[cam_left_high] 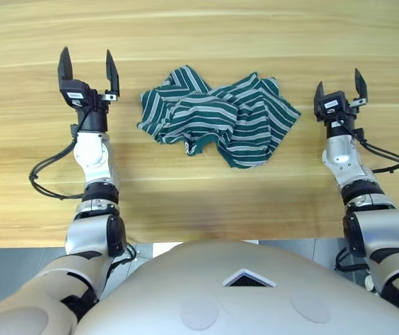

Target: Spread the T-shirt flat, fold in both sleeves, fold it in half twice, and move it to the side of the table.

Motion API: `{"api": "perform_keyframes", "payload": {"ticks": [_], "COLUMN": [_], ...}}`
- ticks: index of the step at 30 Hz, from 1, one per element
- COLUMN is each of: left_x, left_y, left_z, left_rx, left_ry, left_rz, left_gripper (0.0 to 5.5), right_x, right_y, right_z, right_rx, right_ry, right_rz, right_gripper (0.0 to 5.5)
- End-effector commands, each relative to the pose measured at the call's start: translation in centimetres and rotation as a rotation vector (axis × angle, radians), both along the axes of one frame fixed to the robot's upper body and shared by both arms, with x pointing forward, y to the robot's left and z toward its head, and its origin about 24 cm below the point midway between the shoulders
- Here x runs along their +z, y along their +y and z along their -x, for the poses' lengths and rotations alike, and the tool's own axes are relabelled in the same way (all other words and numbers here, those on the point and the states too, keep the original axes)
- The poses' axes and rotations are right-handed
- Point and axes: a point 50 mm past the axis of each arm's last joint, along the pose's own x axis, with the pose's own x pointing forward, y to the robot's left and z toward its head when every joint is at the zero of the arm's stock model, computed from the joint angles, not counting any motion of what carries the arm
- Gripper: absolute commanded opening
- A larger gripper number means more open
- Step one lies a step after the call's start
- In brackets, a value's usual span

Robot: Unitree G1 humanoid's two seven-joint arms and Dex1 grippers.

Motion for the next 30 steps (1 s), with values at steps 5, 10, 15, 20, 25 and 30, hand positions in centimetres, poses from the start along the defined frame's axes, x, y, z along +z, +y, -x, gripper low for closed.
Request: {"api": "perform_keyframes", "payload": {"ticks": [5,10,15,20,25,30], "left_x": [2.2,0.9,-1.0,-1.4,-1.1,-1.0], "left_y": [-4.1,-4.9,-4.6,-4.4,-4.2,-5.0], "left_z": [7.3,7.9,7.1,6.1,5.3,5.4], "left_rx": [-0.535,-0.581,-0.56,-0.511,-0.444,-0.451], "left_ry": [0.063,0.155,0.219,0.21,0.181,0.15], "left_rz": [-0.533,-0.825,-1.051,-1.176,-1.219,-1.155], "left_gripper": [4.25,4.25,4.25,4.25,4.25,4.25], "right_x": [4.9,6.6,5.0,3.5,3.0,2.0], "right_y": [1.7,4.3,6.5,7.7,6.8,6.0], "right_z": [6.1,9.8,12.3,13.6,14.4,13.9], "right_rx": [0.473,0.733,0.91,0.961,0.945,0.889], "right_ry": [0.041,0.118,0.276,0.355,0.423,0.456], "right_rz": [0.271,0.351,0.342,0.313,0.329,0.371], "right_gripper": [3.89,3.89,3.89,3.89,3.89,3.89]}}
